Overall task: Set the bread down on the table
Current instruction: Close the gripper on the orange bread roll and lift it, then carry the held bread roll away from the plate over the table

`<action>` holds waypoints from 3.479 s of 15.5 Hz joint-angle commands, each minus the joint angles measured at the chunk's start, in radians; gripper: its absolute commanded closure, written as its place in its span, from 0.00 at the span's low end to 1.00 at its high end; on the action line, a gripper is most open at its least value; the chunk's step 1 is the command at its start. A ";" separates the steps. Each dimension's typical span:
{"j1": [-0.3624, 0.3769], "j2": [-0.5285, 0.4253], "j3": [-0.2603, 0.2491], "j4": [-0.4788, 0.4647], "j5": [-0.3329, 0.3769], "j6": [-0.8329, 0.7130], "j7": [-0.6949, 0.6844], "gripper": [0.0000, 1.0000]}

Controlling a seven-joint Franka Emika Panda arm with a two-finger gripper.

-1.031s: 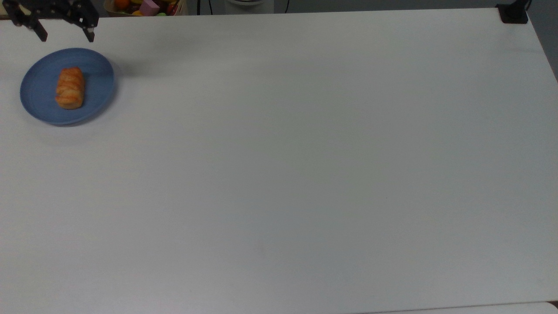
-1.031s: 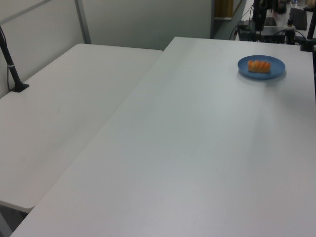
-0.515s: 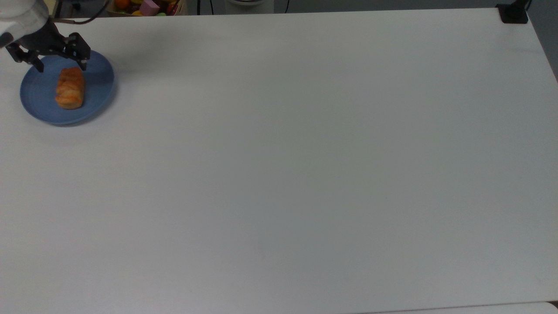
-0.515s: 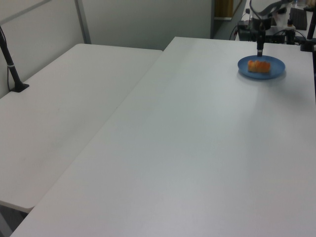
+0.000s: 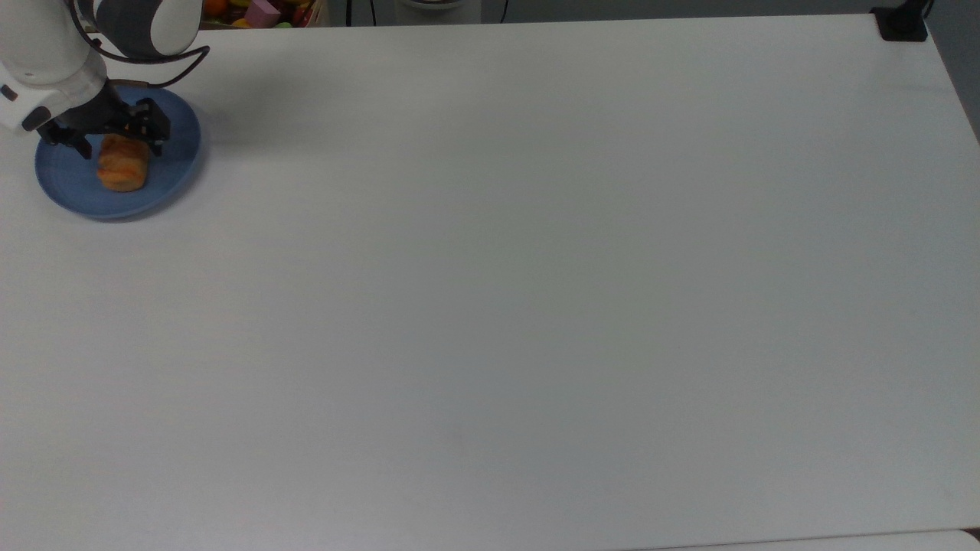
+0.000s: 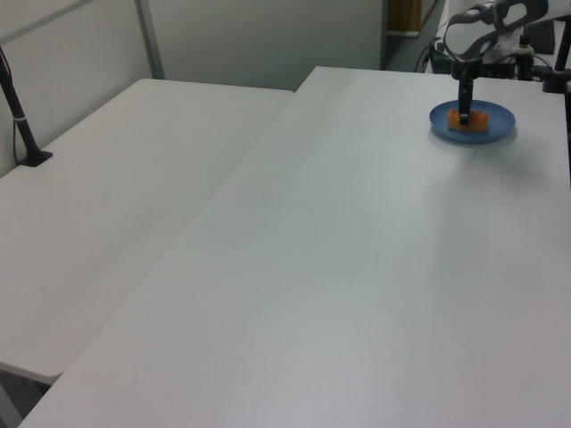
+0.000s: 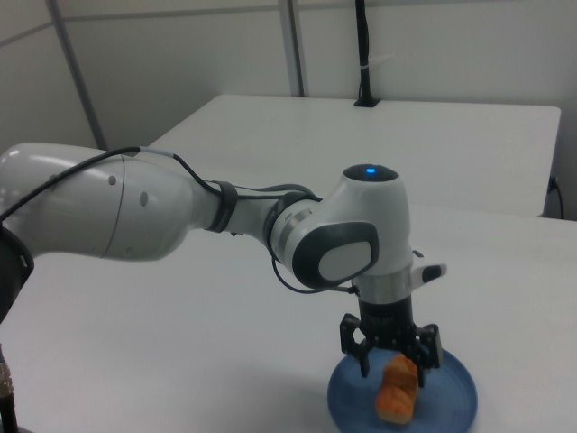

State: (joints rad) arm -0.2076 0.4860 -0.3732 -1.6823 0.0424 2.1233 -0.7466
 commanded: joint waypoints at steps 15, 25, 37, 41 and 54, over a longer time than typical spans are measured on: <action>0.013 -0.233 -0.006 -0.034 0.005 -0.158 -0.014 0.65; 0.204 -0.538 0.019 -0.178 0.016 -0.431 0.134 0.65; 0.269 -0.554 0.235 -0.422 0.001 -0.370 0.323 0.64; 0.267 -0.543 0.249 -0.508 -0.056 -0.271 0.326 0.64; 0.269 -0.463 0.257 -0.658 -0.088 0.150 0.451 0.64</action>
State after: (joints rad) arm 0.0568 0.0348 -0.1282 -2.2964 -0.0271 2.1954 -0.3306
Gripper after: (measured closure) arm 0.639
